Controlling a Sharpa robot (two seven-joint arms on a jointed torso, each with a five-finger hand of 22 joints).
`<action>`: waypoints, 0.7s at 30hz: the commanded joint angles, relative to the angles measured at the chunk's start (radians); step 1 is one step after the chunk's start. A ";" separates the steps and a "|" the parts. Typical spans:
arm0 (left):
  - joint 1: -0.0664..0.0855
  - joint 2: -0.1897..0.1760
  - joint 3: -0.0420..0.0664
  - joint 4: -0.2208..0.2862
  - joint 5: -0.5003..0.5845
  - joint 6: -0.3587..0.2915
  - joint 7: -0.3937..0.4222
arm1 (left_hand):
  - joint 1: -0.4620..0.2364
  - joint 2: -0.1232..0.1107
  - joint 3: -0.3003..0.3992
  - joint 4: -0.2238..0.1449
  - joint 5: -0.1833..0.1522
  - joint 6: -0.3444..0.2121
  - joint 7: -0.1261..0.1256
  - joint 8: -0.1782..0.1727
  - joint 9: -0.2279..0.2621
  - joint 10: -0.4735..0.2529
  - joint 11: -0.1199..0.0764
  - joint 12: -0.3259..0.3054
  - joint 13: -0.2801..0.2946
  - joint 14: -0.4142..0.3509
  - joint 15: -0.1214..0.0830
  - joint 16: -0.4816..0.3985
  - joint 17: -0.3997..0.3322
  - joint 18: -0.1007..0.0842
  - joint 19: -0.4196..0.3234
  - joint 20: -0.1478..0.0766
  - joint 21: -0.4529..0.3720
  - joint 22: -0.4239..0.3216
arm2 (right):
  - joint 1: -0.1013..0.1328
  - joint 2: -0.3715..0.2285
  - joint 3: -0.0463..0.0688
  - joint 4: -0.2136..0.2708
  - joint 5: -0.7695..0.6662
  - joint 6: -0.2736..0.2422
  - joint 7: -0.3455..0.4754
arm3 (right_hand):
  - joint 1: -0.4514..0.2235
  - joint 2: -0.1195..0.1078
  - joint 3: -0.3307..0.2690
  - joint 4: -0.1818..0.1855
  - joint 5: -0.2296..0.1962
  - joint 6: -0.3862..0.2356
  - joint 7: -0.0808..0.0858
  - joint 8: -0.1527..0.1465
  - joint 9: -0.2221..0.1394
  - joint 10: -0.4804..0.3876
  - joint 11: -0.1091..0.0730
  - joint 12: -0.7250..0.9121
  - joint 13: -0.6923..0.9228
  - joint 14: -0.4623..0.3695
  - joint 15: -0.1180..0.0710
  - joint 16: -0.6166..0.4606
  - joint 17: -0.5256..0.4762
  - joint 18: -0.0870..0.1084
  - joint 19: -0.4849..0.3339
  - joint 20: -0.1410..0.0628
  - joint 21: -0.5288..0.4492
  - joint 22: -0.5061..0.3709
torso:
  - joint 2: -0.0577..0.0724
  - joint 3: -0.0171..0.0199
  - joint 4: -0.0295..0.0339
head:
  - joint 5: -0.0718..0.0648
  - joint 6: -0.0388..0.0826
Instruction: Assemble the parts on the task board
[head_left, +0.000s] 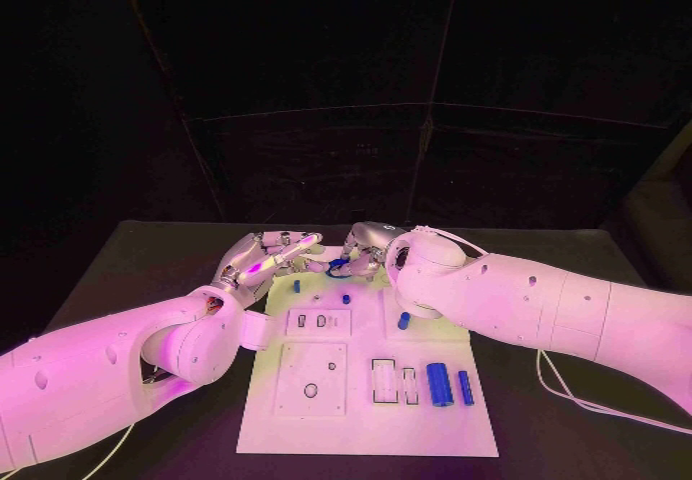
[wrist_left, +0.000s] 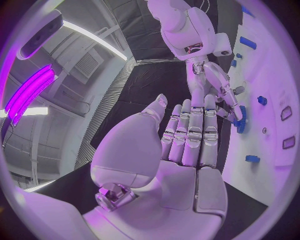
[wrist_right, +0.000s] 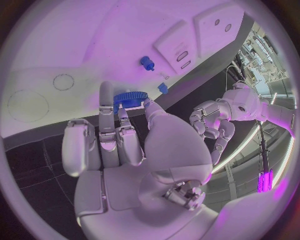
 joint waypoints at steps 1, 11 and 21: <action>0.001 0.001 0.000 0.000 -0.009 0.021 -0.002 | -0.002 0.010 0.001 -0.002 0.004 0.001 0.008 -0.006 -0.001 -0.001 0.009 -0.006 -0.001 -0.003 0.007 -0.005 0.001 0.006 0.005 0.003 -0.003 -0.001 | -0.003 0.000 -0.003 -0.002 0.009 -0.012 -0.008 | 0.009 0.010 0.007 0.001 0.005 0.012 -0.003 0.007 0.005 0.034 -0.005 0.005 0.167 0.027 -0.002 -0.004 0.002 -0.017 0.001 0.003 0.006 0.002 | 0.000 0.0000 0.0001 | -0.001 -0.001; 0.001 0.002 0.000 -0.001 -0.009 0.022 -0.002 | -0.003 0.011 0.002 -0.002 0.004 0.001 0.008 -0.007 -0.001 -0.002 0.009 -0.007 -0.001 -0.004 0.008 -0.007 0.002 0.006 0.004 0.004 -0.005 -0.002 | -0.003 0.003 -0.003 -0.011 0.019 0.006 -0.048 | 0.021 0.015 0.005 -0.003 -0.006 0.028 -0.007 0.016 0.006 0.035 -0.009 0.004 0.167 0.027 -0.005 -0.004 0.002 -0.017 0.001 0.000 0.006 0.003 | 0.000 -0.0004 0.0014 | -0.004 -0.003; 0.001 0.001 0.000 -0.002 -0.009 0.021 -0.003 | -0.003 0.012 0.003 -0.003 0.004 0.001 0.008 -0.008 -0.001 -0.002 0.009 -0.008 -0.001 -0.005 0.008 -0.009 0.003 0.006 0.004 0.004 -0.006 -0.003 | -0.003 0.013 -0.003 -0.017 0.038 0.032 -0.066 | -0.011 0.002 -0.034 0.028 -0.014 0.020 -0.006 0.012 0.000 0.033 -0.008 0.000 0.164 0.028 -0.005 -0.005 0.004 -0.017 0.000 -0.001 0.005 0.001 | 0.000 -0.0005 0.0007 | -0.006 -0.006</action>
